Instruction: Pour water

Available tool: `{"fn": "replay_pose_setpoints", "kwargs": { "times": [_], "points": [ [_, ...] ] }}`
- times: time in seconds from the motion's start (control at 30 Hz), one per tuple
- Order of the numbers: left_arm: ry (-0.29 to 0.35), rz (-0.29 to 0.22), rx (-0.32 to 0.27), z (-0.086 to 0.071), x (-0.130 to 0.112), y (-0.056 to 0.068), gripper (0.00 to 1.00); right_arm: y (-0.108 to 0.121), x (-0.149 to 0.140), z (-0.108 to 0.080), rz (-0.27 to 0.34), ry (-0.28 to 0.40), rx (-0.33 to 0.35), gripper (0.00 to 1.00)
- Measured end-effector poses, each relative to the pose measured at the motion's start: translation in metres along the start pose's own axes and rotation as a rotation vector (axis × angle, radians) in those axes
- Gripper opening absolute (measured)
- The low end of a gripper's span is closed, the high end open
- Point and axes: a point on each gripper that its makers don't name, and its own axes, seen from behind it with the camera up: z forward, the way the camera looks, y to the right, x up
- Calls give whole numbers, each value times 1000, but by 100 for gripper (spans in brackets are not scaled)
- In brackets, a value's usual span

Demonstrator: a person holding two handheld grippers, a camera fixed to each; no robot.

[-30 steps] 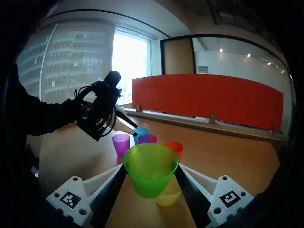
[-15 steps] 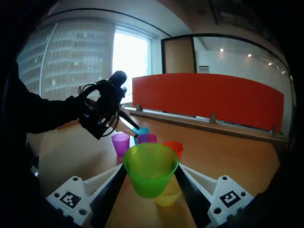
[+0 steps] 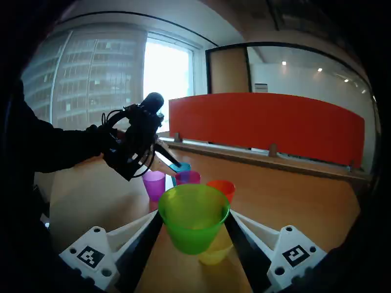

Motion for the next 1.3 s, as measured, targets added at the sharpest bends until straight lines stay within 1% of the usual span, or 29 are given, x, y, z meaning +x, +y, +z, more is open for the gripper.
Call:
{"fn": "replay_pose_setpoints", "kwargs": {
  "times": [0.4, 0.6, 0.7, 0.8, 1.0, 1.1, 1.2, 1.3],
  "points": [
    [19, -4, 33, 2, 2, -6, 88, 0, -1, -1, 11, 6, -5, 91],
    [22, 15, 65, -2, 1, -13, 88, 1, 1, -1, 9, 7, -11, 91],
    [30, 7, 74, -6, 1, -16, 88, 1, 2, -1, 10, 10, -13, 91],
    [53, -5, 81, -14, 6, -18, 88, -1, 4, 0, 7, 10, -12, 91],
    [116, -12, 112, -39, 23, -21, 88, -3, 6, -1, -3, 13, -13, 91],
    [155, -11, 122, -55, 32, -18, 88, -5, 8, -3, -10, 17, -13, 91],
    [195, -19, 120, -72, 41, -11, 88, -6, 9, -4, -16, 19, -13, 91],
    [229, -39, 109, -87, 45, -2, 88, -8, 10, -5, -22, 21, -12, 91]
  ]
}}
